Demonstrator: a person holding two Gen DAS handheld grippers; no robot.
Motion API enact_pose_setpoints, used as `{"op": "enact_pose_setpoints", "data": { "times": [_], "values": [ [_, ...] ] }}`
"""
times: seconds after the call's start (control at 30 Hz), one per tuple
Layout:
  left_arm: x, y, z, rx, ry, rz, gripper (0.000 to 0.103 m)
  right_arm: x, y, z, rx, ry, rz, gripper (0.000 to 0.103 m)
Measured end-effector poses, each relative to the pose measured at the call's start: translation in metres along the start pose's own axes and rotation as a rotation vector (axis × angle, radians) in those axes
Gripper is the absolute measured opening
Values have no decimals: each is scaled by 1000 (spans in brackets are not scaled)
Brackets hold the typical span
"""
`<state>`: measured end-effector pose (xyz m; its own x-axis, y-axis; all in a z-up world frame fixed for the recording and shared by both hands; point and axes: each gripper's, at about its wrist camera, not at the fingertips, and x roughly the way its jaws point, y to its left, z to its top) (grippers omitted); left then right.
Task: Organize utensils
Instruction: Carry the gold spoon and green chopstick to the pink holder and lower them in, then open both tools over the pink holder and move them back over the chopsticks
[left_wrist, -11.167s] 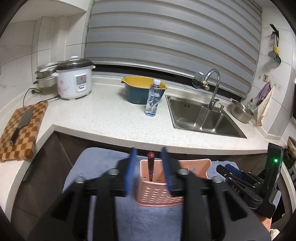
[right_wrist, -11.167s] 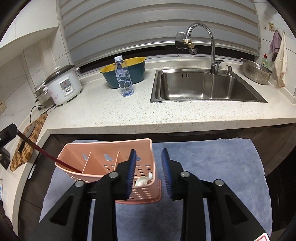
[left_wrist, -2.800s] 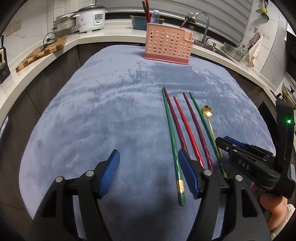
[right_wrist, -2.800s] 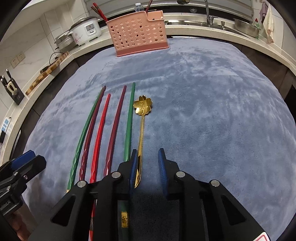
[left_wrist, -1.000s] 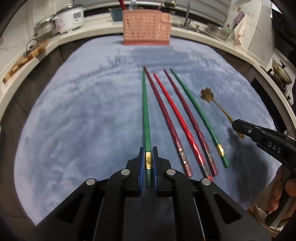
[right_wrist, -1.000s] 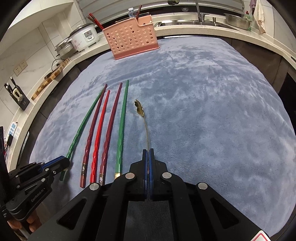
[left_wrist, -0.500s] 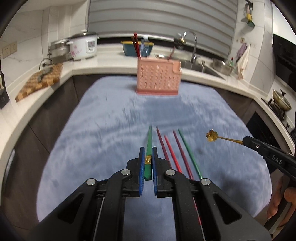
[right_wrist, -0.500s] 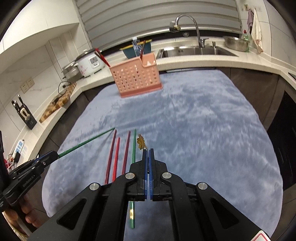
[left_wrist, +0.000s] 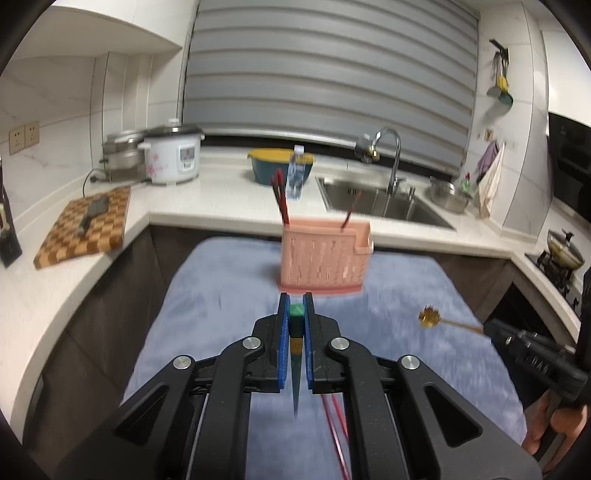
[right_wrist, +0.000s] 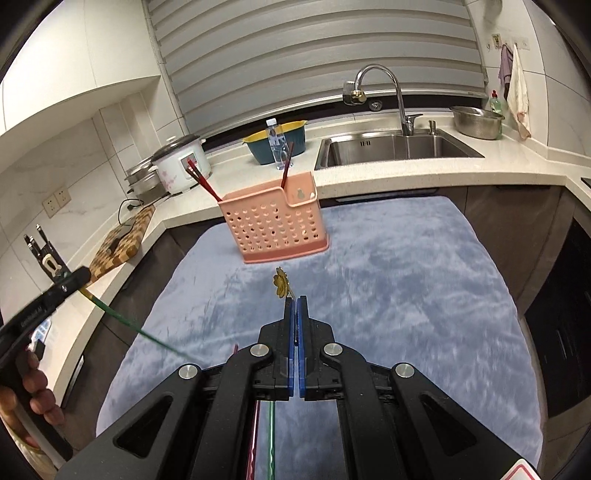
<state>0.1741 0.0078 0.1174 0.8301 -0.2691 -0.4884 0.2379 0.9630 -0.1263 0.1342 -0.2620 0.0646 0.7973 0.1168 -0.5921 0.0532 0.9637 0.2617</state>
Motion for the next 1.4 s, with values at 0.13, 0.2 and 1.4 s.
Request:
{"op": "enact_pose_setpoints", "data": {
  "times": [0.13,0.2,1.4],
  "values": [
    [3,2,31,0,-56,-9,7,11,7,23,-39,-16,5,1],
    [6,2,53,-7,-91,-19,7,18,10,37,-38,-16,26,1],
    [207,2,183,-23,-185,44,7,225,60,177,-211,249,-26,1]
  ]
}}
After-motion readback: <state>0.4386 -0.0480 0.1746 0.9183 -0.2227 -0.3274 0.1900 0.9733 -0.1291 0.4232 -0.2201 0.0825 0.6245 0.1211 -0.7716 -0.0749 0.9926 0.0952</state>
